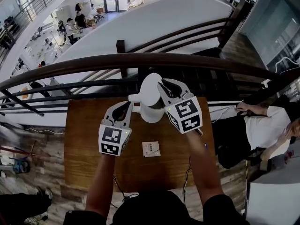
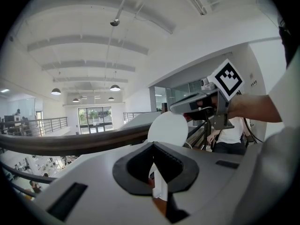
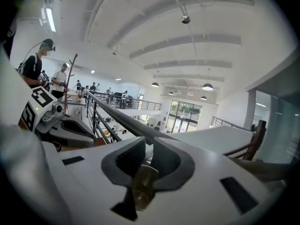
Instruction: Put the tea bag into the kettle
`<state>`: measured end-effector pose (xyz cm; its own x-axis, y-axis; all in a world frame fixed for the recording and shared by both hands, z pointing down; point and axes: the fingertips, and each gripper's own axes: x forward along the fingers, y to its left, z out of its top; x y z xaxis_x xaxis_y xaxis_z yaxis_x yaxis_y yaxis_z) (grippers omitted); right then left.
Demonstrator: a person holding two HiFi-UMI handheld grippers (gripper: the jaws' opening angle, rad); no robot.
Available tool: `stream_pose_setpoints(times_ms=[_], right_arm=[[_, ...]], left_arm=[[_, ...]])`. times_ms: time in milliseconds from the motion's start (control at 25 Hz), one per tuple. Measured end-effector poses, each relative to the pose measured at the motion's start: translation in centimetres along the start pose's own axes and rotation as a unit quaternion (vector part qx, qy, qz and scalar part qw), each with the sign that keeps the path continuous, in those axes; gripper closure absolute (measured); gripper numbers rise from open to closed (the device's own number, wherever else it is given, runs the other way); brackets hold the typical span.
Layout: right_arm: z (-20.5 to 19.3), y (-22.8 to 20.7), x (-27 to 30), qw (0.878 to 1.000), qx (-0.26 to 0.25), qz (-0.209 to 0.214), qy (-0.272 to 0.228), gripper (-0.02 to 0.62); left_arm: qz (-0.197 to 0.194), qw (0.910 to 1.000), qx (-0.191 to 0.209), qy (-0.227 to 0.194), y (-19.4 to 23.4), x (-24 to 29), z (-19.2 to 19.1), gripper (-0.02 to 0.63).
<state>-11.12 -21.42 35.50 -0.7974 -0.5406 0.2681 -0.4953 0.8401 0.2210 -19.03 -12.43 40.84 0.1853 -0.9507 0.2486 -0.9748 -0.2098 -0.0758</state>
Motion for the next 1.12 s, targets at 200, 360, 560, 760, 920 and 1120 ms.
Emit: stream_pose_setpoints(times_ms=[200,360,560,760,920,1120], right_arm=[[-2.9,-1.7,-0.6,0.998,0.052,-0.02,0.006,0.535],[-5.3,-2.6,-0.9,0.995,0.089,-0.036,0.018,0.538],[-8.6,-3.8,-0.8,0.989,0.141,-0.037,0.032,0.543],[-9.4,-3.9,-0.6,0.986,0.162,-0.03,0.032,0.545],[-11.8,-3.8,-0.3,0.982,0.178,-0.027,0.056,0.548],[-13.4,-2.8,0.2,0.98,0.19,-0.03,0.058,0.566]], left_arm=[[0.002,1.0,-0.005,-0.001,0.3,0.1,-0.4,0.603],[0.003,1.0,-0.007,-0.002,0.1,0.1,-0.5,0.603],[0.002,1.0,-0.009,0.0,0.1,0.7,-0.1,0.603],[-0.003,1.0,-0.008,0.003,-0.4,1.1,-0.4,0.603],[-0.005,0.9999,-0.008,0.004,-0.5,1.5,-0.6,0.603],[-0.004,0.9999,-0.01,0.003,0.1,1.7,-1.1,0.603]])
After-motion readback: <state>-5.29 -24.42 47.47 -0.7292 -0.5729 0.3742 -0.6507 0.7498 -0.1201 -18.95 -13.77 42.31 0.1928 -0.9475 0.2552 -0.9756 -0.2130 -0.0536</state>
